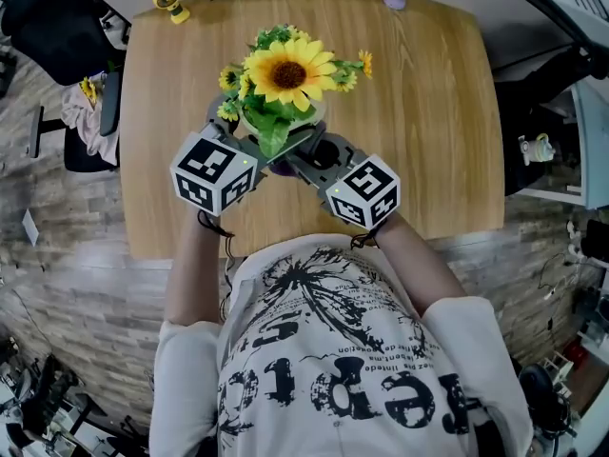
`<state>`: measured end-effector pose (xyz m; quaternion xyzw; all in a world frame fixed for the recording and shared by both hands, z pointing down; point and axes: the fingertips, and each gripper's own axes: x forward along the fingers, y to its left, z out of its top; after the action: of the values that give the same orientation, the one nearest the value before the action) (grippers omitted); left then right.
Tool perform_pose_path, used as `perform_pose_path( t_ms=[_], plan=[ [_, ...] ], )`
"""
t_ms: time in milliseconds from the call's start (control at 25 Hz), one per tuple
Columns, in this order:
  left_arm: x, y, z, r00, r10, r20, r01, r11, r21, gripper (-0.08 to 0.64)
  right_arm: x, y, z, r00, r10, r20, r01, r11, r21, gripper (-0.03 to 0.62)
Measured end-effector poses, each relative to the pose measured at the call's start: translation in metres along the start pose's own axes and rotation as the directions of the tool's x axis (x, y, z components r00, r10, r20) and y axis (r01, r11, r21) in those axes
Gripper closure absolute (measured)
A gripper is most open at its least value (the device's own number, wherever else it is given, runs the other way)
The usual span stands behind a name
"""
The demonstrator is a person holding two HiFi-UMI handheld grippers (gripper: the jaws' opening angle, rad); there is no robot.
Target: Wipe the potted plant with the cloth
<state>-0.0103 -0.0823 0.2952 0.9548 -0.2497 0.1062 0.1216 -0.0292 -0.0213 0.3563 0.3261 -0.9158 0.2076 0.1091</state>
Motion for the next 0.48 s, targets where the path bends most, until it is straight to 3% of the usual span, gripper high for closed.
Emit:
perform_pose_path(
  t_ms=[480],
  plan=[
    [0.014, 0.004, -0.025, 0.997, 0.000, -0.071, -0.001, 1.000, -0.013, 0.029, -0.027, -0.043, -0.009, 0.996, -0.085, -0.006, 0.085, 0.994, 0.068, 0.518]
  ],
)
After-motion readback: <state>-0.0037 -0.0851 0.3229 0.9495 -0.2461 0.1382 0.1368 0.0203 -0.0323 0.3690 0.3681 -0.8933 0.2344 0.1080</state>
